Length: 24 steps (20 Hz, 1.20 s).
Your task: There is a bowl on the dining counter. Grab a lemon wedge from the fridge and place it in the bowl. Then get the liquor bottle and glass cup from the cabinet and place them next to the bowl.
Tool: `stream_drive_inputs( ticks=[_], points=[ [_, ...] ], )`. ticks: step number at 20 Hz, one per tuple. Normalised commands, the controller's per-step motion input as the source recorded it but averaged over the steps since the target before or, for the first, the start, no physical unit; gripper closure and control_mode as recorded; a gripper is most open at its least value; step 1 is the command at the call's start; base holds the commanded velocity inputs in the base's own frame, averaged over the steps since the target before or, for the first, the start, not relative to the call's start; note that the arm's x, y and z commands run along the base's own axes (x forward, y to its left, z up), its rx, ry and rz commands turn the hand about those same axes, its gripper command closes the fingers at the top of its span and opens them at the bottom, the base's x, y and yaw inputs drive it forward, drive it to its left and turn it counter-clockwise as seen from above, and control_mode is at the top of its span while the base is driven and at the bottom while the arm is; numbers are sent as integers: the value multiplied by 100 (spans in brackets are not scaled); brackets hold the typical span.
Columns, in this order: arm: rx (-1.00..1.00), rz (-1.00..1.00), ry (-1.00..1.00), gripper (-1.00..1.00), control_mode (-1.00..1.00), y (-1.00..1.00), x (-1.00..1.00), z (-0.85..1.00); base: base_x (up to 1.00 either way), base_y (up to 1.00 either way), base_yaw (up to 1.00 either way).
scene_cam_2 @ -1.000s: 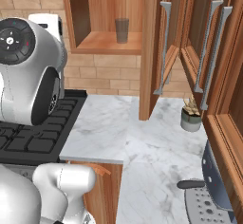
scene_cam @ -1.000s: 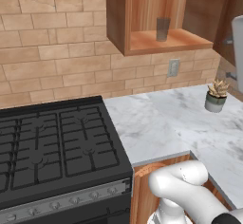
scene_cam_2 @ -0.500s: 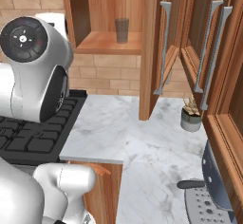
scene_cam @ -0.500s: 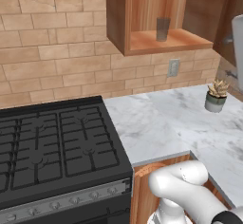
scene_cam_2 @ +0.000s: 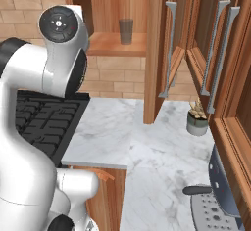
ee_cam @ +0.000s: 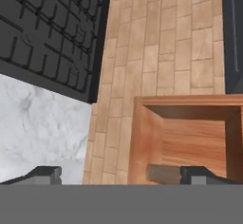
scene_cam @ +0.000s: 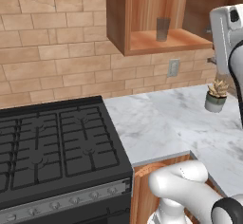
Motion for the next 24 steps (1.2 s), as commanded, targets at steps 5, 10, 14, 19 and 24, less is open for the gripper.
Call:
stream_drive_inputs(
  ticks=[5,10,14,19,24],
  points=[
    [0,0,0,-100,-100,9,70,0,0,0,0],
    [0,0,0,-100,-100,1,60,0,0,0,0],
    [-1,0,0,-100,-100,0,52,7,0,0,0],
    [-6,0,0,-100,-100,1,46,21,0,0,0],
    [-4,0,1,-100,-100,0,26,14,0,0,0]
  ],
)
